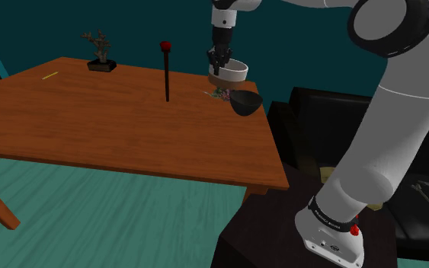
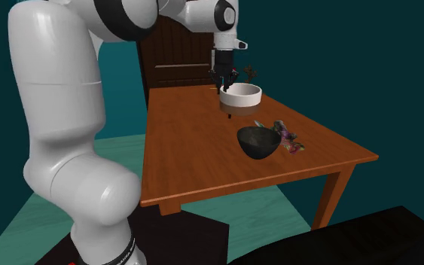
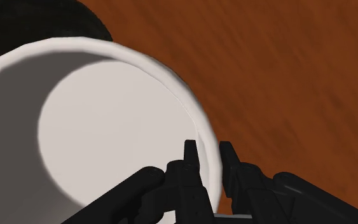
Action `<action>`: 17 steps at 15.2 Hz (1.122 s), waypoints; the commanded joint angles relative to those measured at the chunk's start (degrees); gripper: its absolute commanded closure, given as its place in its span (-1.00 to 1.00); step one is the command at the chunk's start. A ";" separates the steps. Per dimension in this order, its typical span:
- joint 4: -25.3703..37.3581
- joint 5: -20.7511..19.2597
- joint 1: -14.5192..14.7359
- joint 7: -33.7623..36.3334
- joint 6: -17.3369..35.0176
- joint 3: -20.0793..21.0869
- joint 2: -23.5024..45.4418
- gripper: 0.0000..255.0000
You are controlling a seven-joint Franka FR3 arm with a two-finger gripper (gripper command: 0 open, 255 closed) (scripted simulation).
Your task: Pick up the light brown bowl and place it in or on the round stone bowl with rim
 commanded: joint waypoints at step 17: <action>-13.37 -1.19 -5.83 -10.94 6.64 -5.12 -6.75 1.00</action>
